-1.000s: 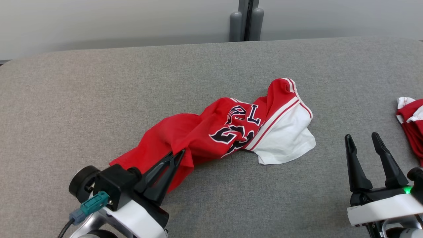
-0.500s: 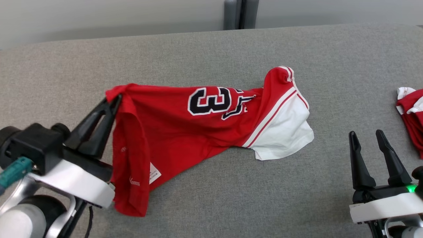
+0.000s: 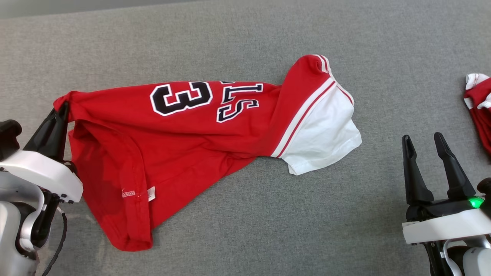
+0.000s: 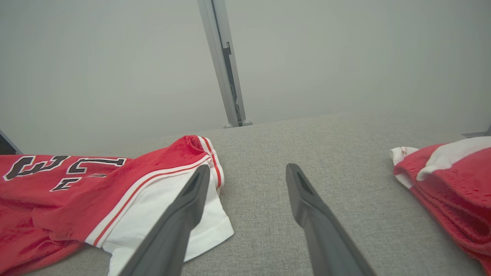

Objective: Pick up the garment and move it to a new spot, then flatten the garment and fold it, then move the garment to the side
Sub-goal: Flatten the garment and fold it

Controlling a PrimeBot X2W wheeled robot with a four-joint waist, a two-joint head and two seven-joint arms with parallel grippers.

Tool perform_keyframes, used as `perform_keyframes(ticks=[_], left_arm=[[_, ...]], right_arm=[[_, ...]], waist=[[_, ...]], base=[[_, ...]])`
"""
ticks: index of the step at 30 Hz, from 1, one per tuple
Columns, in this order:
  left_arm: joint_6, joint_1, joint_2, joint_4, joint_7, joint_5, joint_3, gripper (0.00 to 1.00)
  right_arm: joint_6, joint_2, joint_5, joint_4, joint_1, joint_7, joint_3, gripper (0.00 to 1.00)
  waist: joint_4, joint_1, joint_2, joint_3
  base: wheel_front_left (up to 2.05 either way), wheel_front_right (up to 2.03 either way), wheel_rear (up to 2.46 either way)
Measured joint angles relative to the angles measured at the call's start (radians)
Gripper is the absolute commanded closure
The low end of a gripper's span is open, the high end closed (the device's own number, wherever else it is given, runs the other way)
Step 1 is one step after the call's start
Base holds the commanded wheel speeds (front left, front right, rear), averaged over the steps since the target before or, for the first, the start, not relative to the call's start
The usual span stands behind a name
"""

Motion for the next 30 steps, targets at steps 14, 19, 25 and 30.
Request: perform_keyframes(ticks=[14,19,25,30], left_arm=[[0.045,-0.009,-0.120,0.237,-0.218,0.011,0.003,0.00],[0.082,0.067,-0.178,0.189,-0.317,0.010,0.015,0.00],[0.107,0.161,-0.204,0.092,-0.371,0.019,0.039,0.00],[0.125,0.263,-0.185,-0.004,-0.377,0.042,0.043,0.00]], right_arm=[[0.000,-0.008,-0.011,0.015,-0.015,-0.005,-0.005,0.00],[0.000,-0.011,-0.022,0.015,0.007,0.008,-0.012,0.00],[0.000,-0.020,-0.040,0.004,0.027,0.029,-0.009,0.00],[0.000,-0.023,-0.049,0.000,0.042,0.043,-0.003,0.00]], waist=[[0.019,0.0000,0.0000,-0.015],[0.037,0.0000,0.0000,-0.055],[0.057,0.0000,0.0000,-0.104],[0.065,0.0000,0.0000,-0.146]], base=[[0.00,0.00,0.00],[0.00,0.00,0.00],[0.00,0.00,0.00],[0.00,0.00,0.00]])
